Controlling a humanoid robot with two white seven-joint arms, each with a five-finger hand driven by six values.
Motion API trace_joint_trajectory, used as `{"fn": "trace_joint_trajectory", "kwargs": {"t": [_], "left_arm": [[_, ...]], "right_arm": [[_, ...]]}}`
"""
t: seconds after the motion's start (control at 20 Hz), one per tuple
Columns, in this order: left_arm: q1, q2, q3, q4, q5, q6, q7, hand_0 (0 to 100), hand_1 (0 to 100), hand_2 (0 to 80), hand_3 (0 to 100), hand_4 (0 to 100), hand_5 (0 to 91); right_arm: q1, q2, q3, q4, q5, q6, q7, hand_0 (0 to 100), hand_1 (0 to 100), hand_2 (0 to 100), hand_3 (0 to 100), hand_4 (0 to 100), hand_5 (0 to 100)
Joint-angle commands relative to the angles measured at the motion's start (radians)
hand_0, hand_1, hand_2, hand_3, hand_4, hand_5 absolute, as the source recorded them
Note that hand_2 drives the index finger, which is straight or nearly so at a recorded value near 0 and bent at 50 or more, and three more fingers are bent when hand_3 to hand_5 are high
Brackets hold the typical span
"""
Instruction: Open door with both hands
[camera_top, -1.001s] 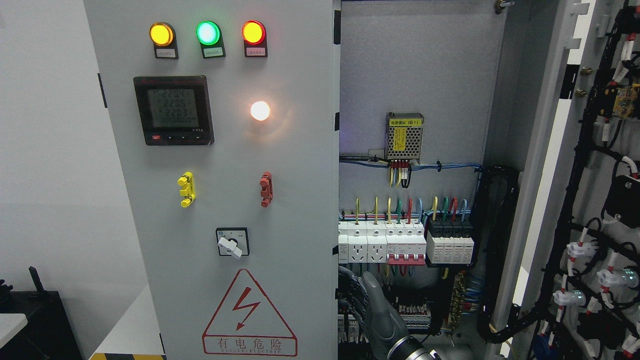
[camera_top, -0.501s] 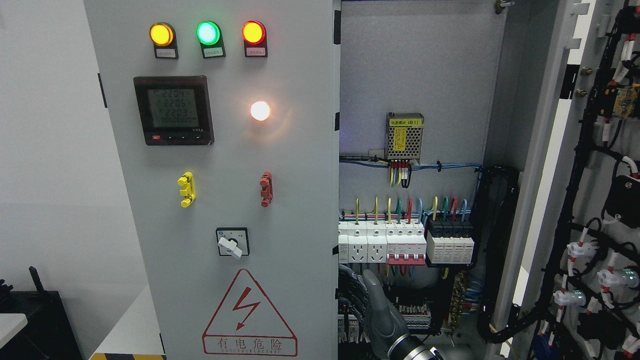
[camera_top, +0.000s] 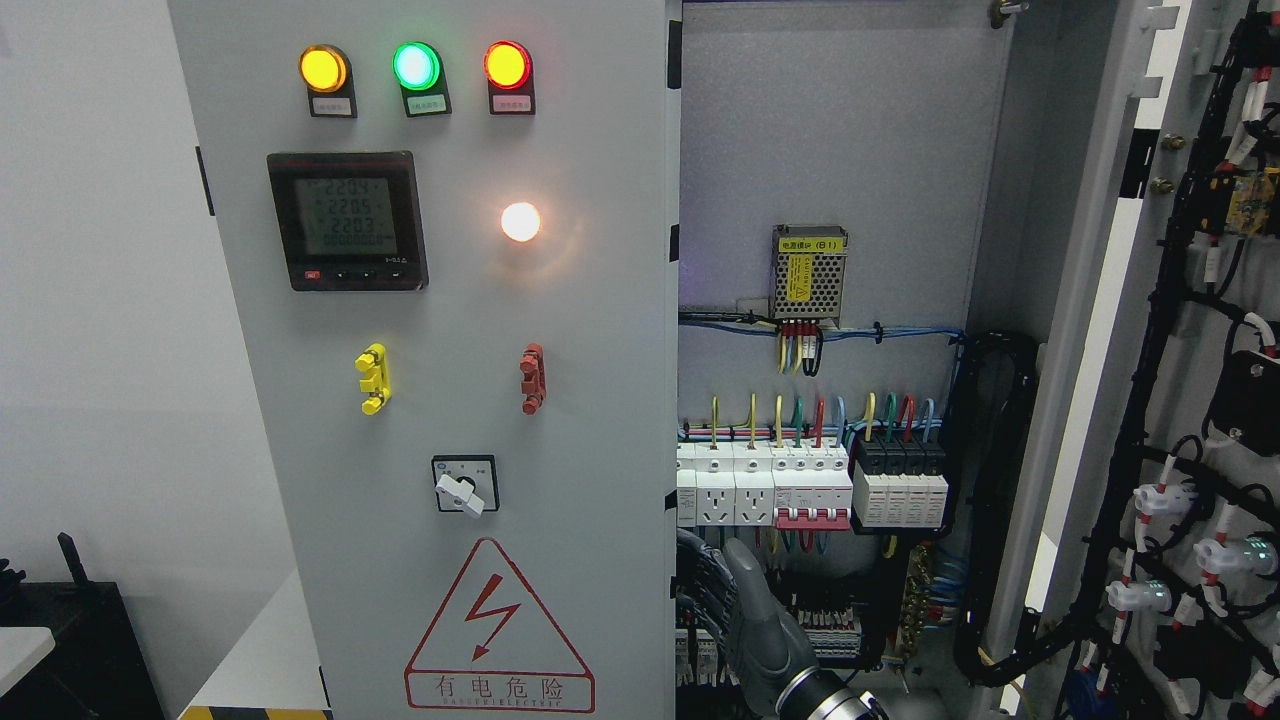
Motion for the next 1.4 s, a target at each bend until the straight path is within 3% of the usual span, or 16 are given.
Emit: {"fn": "trace_joint_trajectory", "kwargs": {"t": [0.0,0.3,0.4,1.35], "left_arm": [[0.031,-0.033,0.0,0.0,0.003,0.0,-0.001,0,0,0.0,0,4,0.0],[0.031,-0.033,0.0,0.0,0.003,0.0,-0.001,0,0,0.0,0,4,0.0],[0.031,-0.033,0.0,0.0,0.003,0.0,-0.001,0,0,0.0,0,4,0.0],[0.031,-0.033,0.0,0.0,0.003,0.0,-0.001,0,0,0.0,0,4,0.0]], "right_arm": [[-0.001,0.0,-0.002,0.001,-0.001,0.003,0.004,0,0,0,0,0,0],[-0.001,0.0,0.005,-0.002,-0.001,0.004,0.011,0,0,0,0,0,0],[-0.001,0.0,0.006,-0.001,-0.001,0.004,0.04,0,0,0,0,0,0],[-0.01,0.0,0.001,-0.004,-0.003,0.007,0.078,0,0,0,0,0,0]]}}
